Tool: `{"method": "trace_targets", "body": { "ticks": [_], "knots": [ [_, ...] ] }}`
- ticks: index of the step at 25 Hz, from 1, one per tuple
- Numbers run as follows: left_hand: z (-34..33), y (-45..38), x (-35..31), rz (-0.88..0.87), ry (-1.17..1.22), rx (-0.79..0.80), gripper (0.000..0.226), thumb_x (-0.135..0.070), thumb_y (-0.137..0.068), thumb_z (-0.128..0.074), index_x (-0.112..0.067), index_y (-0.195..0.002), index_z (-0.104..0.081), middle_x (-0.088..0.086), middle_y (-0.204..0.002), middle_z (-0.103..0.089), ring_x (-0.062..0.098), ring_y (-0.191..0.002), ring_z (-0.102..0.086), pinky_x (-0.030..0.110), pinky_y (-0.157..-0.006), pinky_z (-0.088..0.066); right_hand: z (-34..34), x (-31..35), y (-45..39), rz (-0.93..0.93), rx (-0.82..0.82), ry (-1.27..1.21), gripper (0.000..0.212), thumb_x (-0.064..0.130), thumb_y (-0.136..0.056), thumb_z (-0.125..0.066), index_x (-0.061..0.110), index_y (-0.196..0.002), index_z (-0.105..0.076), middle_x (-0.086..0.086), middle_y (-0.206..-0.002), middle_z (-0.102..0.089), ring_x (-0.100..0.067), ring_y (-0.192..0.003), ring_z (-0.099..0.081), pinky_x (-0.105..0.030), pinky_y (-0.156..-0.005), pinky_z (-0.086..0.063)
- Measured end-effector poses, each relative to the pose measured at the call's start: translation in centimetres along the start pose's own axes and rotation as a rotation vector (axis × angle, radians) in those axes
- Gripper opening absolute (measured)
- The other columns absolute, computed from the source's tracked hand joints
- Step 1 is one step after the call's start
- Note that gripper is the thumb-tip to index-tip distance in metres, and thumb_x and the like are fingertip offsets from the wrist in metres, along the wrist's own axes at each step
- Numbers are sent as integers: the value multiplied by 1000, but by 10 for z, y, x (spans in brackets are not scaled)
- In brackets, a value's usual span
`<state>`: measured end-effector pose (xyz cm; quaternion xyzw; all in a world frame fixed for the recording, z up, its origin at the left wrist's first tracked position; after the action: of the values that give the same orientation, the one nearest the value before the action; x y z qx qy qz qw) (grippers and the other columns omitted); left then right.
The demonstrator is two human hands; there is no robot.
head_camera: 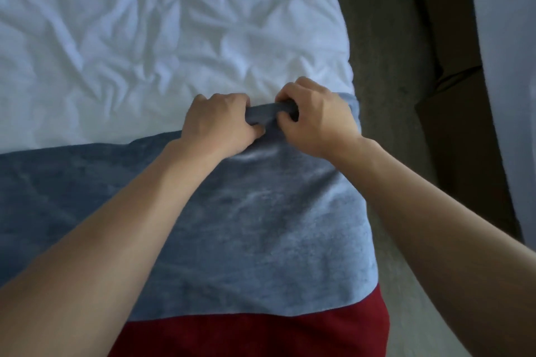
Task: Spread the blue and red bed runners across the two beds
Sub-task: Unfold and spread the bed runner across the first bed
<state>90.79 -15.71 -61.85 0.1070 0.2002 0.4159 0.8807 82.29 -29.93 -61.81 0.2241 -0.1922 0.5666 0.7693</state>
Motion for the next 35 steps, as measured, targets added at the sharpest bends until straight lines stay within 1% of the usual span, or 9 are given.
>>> {"method": "trace_targets", "body": {
  "ticks": [5, 10, 15, 20, 22, 26, 29, 32, 35],
  "knots": [
    [21, 38, 89, 55, -17, 8, 32, -42, -83, -64, -21, -67, -46, -5, -62, -52, 24, -62, -54, 35, -75, -32, -56, 99, -19, 110, 117, 88, 18, 34, -92, -54, 19, -97, -61, 2, -95, -61, -28, -77, -58, -36, -62, -44],
    [41, 45, 163, 0, -93, -90, 23, -35, -88, -63, -17, -79, -53, 1, -76, -58, 25, -69, -53, 36, -77, -33, -56, 89, -44, -175, 17, 294, 19, 27, -91, -53, 18, -105, -64, -4, -111, -64, -37, -93, -61, -39, -71, -45],
    [51, 53, 206, -69, -68, -208, 26, -31, -88, -64, -15, -85, -45, 1, -74, -57, 23, -62, -48, 36, -75, -31, -111, 191, -43, 80, 12, 221, 22, 37, -91, -55, 19, -101, -61, 0, -96, -61, -31, -76, -61, -34, -60, -40],
    [56, 60, 268, -62, -104, -235, 16, -23, -90, -62, -14, -98, -52, 3, -84, -63, 27, -68, -56, 38, -79, -31, -109, 173, -66, -287, -130, 358, 15, 31, -93, -56, 18, -96, -61, -7, -102, -64, -33, -78, -55, -37, -66, -36],
    [61, 69, 288, -30, -77, -255, 21, -28, -89, -63, -12, -98, -53, 5, -87, -63, 28, -72, -56, 38, -79, -31, -118, 194, -68, -200, -107, 330, 14, 26, -93, -54, 17, -99, -61, -6, -101, -63, -32, -77, -56, -37, -63, -39],
    [75, 94, 320, 61, -63, -264, 37, -46, -81, -68, -14, -93, -53, 3, -87, -57, 26, -78, -54, 39, -84, -31, -144, 252, -69, 19, -27, 260, 23, 35, -94, -55, 17, -106, -63, -2, -104, -60, -31, -80, -61, -36, -63, -45],
    [90, 112, 342, 111, -7, -334, 41, -61, -85, -55, -21, -83, -51, -5, -80, -50, 20, -76, -49, 39, -89, -31, -158, 282, -83, 37, -55, 143, 31, 46, -97, -47, 20, -99, -63, 4, -97, -59, -24, -73, -56, -34, -62, -42],
    [99, 122, 364, 153, 95, -402, 44, -44, -98, -25, -20, -66, -43, -4, -65, -46, 22, -67, -49, 42, -90, -33, -172, 311, -92, 73, -83, 68, 32, 39, -100, -39, 18, -88, -61, 3, -86, -57, -25, -63, -54, -35, -56, -45],
    [93, 130, 394, 160, 42, -368, 27, -27, -95, -33, -16, -81, -53, 0, -77, -55, 24, -73, -52, 44, -91, -32, -187, 338, -100, 189, 1, 159, 23, 31, -100, -47, 15, -102, -64, -1, -99, -60, -26, -70, -58, -39, -61, -52]
  ]
}}
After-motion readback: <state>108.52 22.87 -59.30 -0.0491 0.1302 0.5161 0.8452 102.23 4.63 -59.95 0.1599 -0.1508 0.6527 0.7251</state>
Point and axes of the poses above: each hand's wrist, its own y-axis away from the middle knuckle, its own z-axis out of the back of the hand, x = y × z, the point moved 4 cm from there along -y, towards the middle knuckle
